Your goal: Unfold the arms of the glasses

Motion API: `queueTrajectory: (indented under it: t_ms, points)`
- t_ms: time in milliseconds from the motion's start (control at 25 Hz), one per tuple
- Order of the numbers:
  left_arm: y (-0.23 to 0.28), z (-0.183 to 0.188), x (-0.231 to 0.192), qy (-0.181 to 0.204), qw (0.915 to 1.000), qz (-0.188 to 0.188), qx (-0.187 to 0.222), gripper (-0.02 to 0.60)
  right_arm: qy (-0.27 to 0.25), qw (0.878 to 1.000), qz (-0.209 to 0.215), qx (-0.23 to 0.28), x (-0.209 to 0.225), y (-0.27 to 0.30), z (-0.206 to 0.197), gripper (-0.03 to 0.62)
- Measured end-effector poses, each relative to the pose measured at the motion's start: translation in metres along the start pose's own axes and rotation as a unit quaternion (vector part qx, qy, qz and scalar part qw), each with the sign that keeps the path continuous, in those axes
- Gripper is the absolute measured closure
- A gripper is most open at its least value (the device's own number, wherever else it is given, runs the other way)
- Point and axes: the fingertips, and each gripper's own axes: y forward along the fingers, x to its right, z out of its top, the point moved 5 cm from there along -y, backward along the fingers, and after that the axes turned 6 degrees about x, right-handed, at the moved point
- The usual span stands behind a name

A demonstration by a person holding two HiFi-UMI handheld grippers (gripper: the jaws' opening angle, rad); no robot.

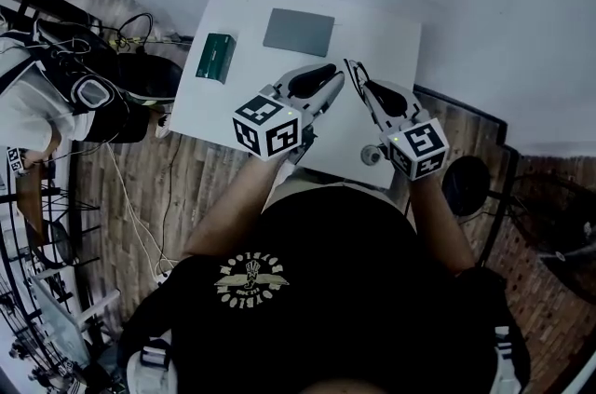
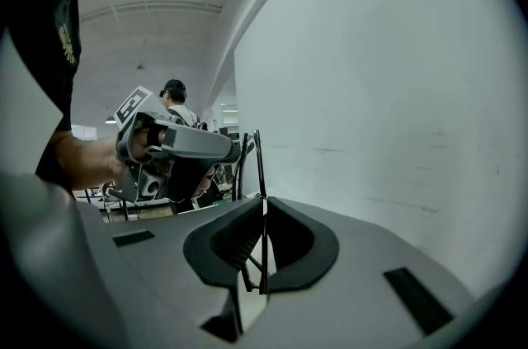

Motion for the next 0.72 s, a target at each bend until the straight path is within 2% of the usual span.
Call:
queueTrajectory:
  t_ms: [120,400,720]
  points:
    - [0.005,-0.001,0.01,-0.028,0.9996,-0.008,0.007,0.509,-0.014,1.0,0.012,0.005,-0.001,-0.013,-0.001,0.576]
    - [0.021,-0.006,0.033,-0.059,0.9979,-0.025,0.008,0.508,-0.041,0.999,0.028,0.023,0.005,-0.037,0.005,0.576]
    - [0.031,-0.016,0.057,-0.064,0.9975,-0.029,0.0,0.508,-0.041,0.997,0.051,0.033,0.013,-0.056,0.0,0.576]
